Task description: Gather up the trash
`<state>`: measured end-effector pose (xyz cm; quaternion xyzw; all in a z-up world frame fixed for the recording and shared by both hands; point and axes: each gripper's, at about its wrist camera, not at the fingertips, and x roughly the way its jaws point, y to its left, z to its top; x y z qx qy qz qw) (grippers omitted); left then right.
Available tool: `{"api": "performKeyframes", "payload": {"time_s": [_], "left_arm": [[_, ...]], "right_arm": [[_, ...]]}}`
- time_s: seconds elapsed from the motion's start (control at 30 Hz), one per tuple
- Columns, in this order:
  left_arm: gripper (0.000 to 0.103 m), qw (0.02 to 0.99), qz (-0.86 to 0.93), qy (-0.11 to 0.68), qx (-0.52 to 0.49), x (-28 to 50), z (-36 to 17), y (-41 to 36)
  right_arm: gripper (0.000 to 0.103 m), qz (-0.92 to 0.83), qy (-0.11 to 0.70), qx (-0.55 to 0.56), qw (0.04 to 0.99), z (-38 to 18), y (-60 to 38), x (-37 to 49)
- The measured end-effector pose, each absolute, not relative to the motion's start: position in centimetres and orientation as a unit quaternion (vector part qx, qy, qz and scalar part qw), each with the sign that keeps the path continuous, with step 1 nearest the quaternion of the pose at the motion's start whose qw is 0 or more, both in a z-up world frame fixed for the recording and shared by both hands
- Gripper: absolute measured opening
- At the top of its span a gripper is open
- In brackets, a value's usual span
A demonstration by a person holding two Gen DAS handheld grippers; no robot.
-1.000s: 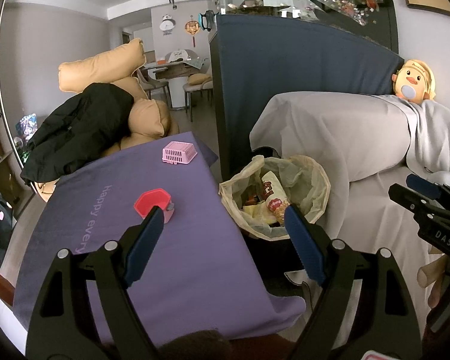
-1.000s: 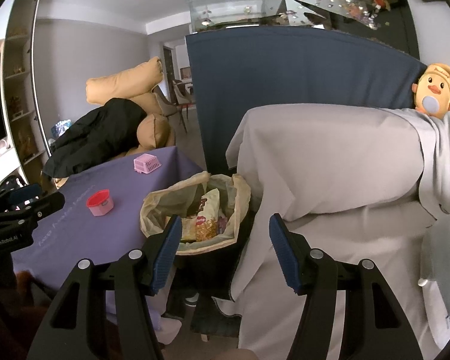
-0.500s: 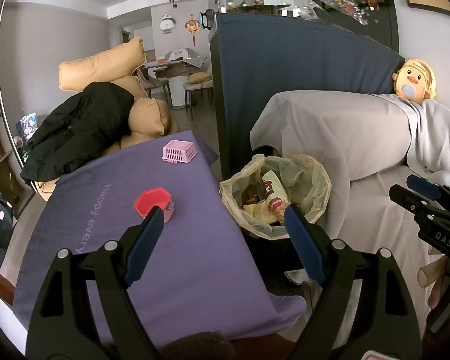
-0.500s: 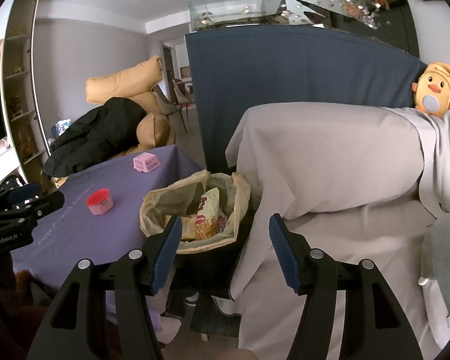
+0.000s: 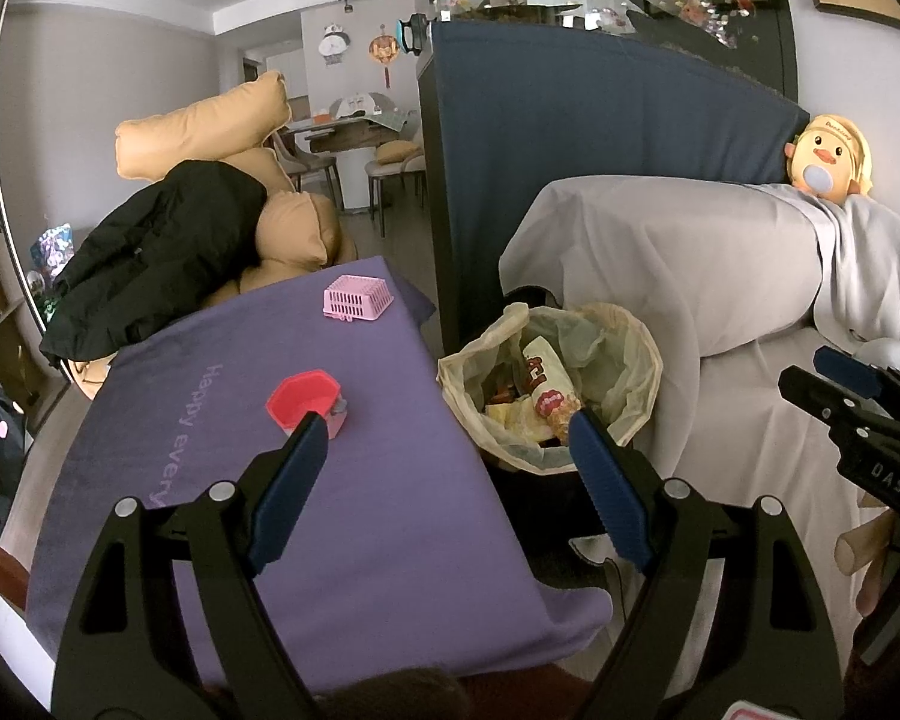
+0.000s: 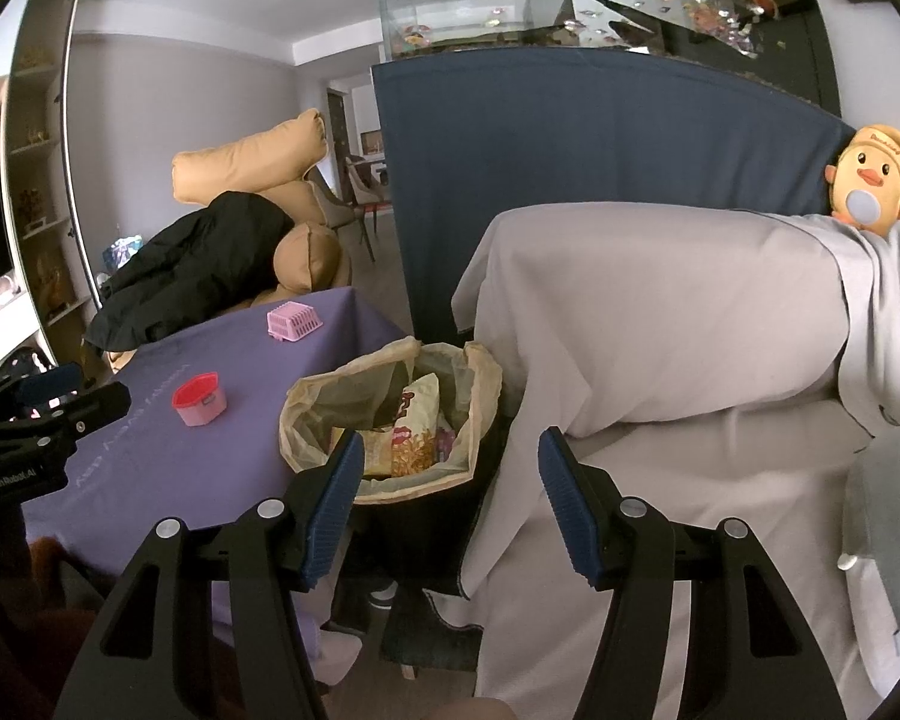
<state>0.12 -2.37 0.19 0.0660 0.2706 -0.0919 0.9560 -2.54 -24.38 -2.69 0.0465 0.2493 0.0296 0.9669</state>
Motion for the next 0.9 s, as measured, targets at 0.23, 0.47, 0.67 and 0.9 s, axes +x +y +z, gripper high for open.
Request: {"api": "performKeyframes", "payload": {"time_s": [0.23,0.47,0.67,0.9], "left_arm": [[0.078,0.956,-0.094,0.27,0.066,0.2,-0.1,-2.3],[0.078,0.955,-0.103,0.271,0.068,0.0,-0.3,-2.5],[0.078,0.952,-0.11,0.277,0.062,0.1,-0.4,-2.3],[0.078,0.944,-0.105,0.311,0.021,3.3,-0.7,0.2]], "right_arm": [[0.057,0.03,0.249,0.045,0.967,-2.8,-24.3,-2.6],[0.057,0.03,0.249,0.044,0.967,-2.8,-24.3,-2.6],[0.057,0.027,0.251,0.042,0.967,-2.9,-24.2,-2.6],[0.057,-0.061,0.292,0.097,0.95,-6.4,-31.3,0.1]]}}
